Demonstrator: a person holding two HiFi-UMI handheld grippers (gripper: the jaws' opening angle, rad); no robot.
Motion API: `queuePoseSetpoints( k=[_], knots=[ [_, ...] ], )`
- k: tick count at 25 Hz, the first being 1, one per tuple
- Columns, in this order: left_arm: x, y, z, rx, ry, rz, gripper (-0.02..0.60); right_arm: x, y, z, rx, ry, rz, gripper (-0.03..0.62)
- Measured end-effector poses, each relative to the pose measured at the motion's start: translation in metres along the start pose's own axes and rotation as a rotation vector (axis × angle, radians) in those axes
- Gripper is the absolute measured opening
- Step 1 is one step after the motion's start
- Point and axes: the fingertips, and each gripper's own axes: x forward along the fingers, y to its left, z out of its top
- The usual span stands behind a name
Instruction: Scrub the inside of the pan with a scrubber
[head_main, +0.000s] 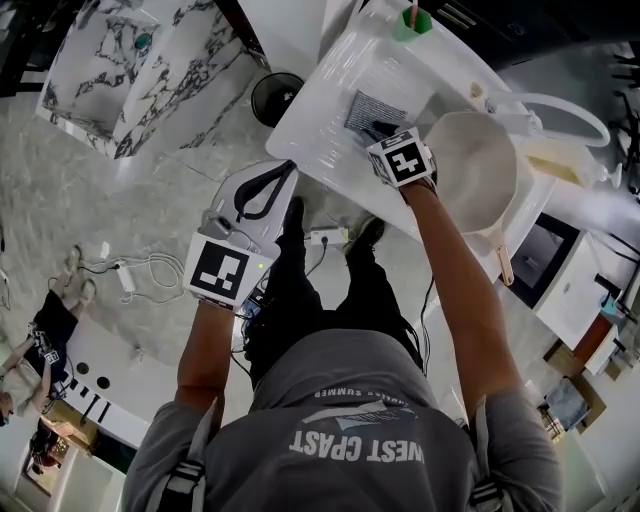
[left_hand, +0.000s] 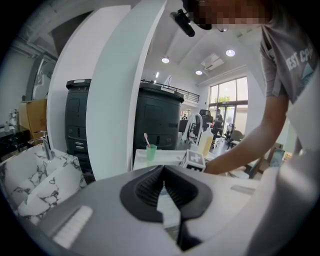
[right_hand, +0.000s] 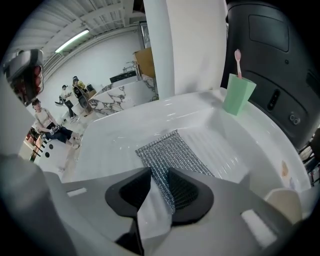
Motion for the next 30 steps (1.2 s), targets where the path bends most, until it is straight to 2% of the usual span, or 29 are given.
queuePoseSetpoints(
  k=[4, 7, 10, 15, 20, 25, 30],
  knots=[
    [-0.001, -0.003, 0.001, 0.003, 0.001, -0.003, 0.003, 0.001, -0.001, 0.000, -0.009, 0.012, -0.018, 0.075],
    [0.000, -0.006, 0.003, 0.010, 0.001, -0.009, 0.003, 0.000, -0.004, 0.001, 0.044, 0.013, -0.015, 0.016],
    [-0.001, -0.009, 0.007, 0.018, -0.002, -0.013, 0.003, -0.004, -0.003, 0.004, 0.081, -0.010, -0.010, 0.009],
    [0.000, -0.013, 0.010, 0.035, 0.001, -0.019, 0.002, -0.032, 0.006, 0.023, 0.126, -0.124, 0.009, 0.008],
    [0.005, -0.022, 0.016, 0.053, 0.001, -0.035, 0.002, -0.073, 0.004, 0.037, 0.199, -0.253, -0.010, 0.009],
    [0.013, -0.033, 0.023, 0.073, -0.001, -0.057, 0.002, -0.108, -0.014, 0.028, 0.267, -0.342, -0.052, 0.009],
    [0.022, -0.048, 0.026, 0.092, 0.008, -0.080, 0.003, -0.142, -0.047, 0.008, 0.322, -0.412, -0.130, 0.009]
  ],
)
